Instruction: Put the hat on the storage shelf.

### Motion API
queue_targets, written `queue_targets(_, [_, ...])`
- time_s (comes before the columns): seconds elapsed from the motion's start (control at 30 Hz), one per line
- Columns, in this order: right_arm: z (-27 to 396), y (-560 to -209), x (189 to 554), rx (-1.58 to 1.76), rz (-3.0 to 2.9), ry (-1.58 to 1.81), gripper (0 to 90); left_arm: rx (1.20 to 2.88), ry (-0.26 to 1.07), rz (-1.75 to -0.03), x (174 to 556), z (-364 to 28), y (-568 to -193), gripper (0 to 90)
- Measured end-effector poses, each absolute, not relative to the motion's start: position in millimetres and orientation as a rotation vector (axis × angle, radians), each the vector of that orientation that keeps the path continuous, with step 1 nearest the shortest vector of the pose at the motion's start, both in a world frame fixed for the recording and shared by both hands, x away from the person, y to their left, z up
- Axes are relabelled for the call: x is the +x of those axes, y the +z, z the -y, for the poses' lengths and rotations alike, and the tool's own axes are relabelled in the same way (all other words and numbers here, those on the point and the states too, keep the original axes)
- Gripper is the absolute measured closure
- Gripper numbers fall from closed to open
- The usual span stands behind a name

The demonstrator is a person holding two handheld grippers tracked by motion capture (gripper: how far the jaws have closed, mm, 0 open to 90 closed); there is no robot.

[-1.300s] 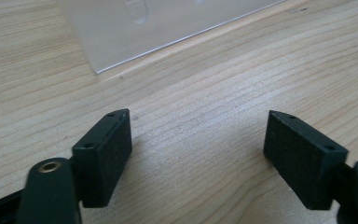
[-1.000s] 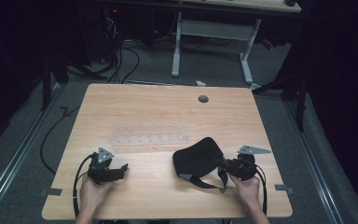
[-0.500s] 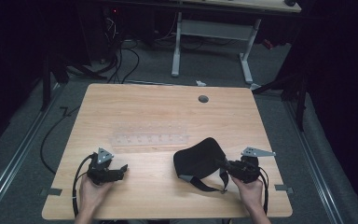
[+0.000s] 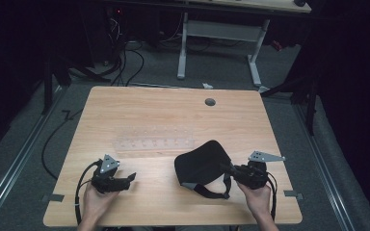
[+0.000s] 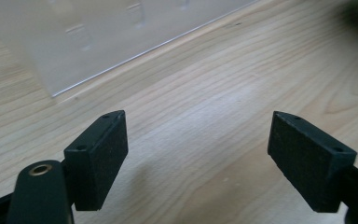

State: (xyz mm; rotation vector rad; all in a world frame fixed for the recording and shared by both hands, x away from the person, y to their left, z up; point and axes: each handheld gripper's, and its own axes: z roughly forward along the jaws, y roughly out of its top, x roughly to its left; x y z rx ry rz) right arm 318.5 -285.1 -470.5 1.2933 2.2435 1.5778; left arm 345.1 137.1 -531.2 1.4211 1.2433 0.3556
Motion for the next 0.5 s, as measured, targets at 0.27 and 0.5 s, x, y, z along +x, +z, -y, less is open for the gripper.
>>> queue_targets(0.27, [278, -466, 317, 1.275, -2.258, 1.607, 86.2, 1.456, 0.290, -1.162, 331, -123, -516, 21.5])
queue_targets(0.5, [271, -462, 317, 1.257, -2.277, 1.608, 86.2, 1.513, 0.242, -1.055, 318, -99, -503, 22.0])
